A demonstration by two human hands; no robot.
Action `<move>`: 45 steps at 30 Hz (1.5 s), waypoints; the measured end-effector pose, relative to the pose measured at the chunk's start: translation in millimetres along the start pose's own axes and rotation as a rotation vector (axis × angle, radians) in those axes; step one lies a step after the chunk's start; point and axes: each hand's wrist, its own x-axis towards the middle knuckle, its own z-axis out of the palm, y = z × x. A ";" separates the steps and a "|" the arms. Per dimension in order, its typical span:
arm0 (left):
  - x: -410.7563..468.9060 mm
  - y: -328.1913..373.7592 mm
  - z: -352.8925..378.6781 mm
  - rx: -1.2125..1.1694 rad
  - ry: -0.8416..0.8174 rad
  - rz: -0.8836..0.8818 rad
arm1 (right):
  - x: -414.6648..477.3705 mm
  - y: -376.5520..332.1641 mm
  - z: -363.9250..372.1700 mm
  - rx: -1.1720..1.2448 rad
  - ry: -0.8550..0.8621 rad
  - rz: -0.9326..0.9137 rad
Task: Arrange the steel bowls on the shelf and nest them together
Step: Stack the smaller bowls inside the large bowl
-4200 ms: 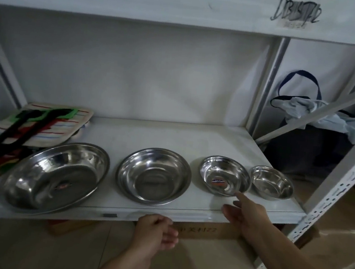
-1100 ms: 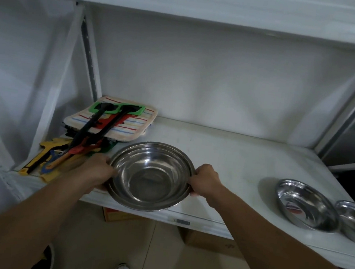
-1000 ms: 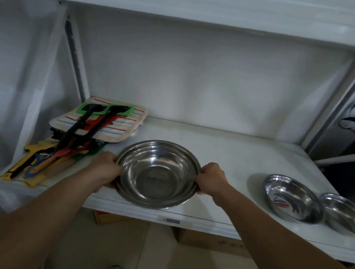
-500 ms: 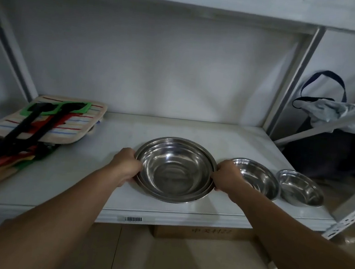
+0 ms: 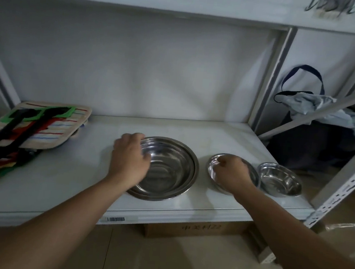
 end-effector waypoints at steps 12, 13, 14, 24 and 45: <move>-53.8 143.0 105.0 -0.773 -0.715 -0.550 | -17.1 97.5 -89.6 0.288 0.126 0.159; -53.5 143.8 114.1 -0.805 -0.670 -0.592 | -17.6 103.4 -90.9 0.289 0.121 0.159; -52.5 144.4 122.6 -0.832 -0.629 -0.623 | -17.0 109.4 -91.4 0.294 0.120 0.166; -45.4 150.2 155.9 -0.905 -0.518 -0.695 | -10.4 145.3 -81.2 0.419 0.090 0.304; -1.8 121.2 47.6 -0.934 -0.270 -0.432 | 15.9 120.9 -69.0 1.129 0.203 0.607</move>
